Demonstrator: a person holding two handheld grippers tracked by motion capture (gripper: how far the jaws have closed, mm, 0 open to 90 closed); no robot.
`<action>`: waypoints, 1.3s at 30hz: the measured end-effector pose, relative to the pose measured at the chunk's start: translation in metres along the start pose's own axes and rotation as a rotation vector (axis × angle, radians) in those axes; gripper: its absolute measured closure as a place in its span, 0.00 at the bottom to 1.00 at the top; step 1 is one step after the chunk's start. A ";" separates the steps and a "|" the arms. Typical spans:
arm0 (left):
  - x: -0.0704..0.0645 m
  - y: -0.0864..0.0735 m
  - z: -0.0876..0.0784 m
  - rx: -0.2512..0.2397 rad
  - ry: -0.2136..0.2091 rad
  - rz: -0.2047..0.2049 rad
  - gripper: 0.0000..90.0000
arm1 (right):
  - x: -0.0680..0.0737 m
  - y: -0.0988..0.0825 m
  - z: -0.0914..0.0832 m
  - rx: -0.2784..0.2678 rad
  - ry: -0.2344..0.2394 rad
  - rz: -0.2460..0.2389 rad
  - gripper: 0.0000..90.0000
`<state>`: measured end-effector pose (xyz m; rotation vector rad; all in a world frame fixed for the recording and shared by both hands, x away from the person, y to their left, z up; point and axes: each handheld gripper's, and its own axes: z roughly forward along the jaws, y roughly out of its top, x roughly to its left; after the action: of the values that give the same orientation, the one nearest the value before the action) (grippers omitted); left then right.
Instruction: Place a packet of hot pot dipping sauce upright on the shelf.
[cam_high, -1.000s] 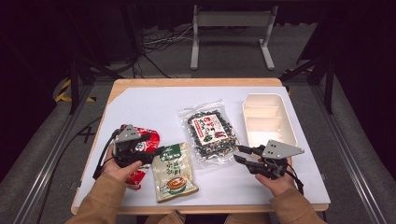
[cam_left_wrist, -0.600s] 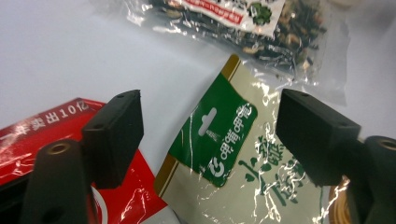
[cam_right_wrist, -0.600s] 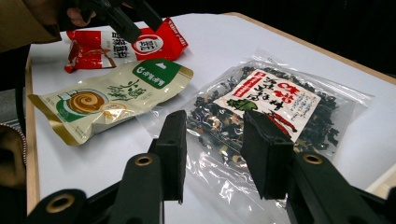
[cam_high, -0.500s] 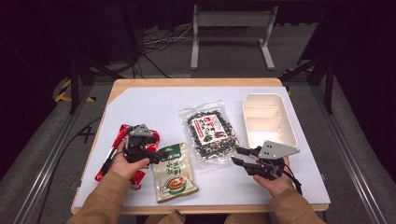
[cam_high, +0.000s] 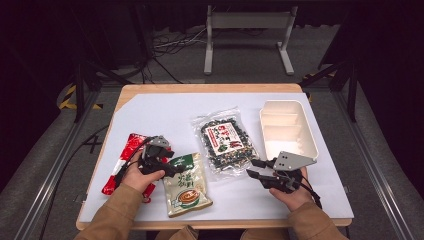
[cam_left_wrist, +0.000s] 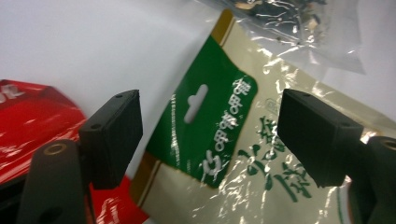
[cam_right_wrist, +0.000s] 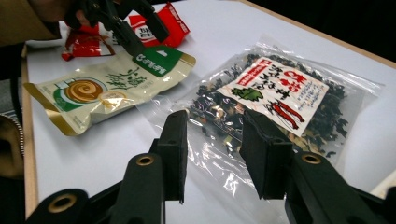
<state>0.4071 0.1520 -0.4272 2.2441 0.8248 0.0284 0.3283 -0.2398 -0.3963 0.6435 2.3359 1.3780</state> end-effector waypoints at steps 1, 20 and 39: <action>0.000 0.000 0.002 0.004 0.002 -0.004 0.24 | 0.000 0.000 0.000 0.002 0.001 0.003 0.68; -0.003 -0.004 0.008 0.087 0.069 0.052 0.51 | 0.000 0.000 0.003 -0.010 0.040 0.016 0.66; -0.012 -0.005 -0.001 0.059 0.016 0.095 0.91 | 0.001 0.001 0.003 -0.012 0.045 0.016 0.66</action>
<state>0.3942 0.1484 -0.4269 2.3405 0.7352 0.0677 0.3293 -0.2372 -0.3972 0.6355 2.3603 1.4267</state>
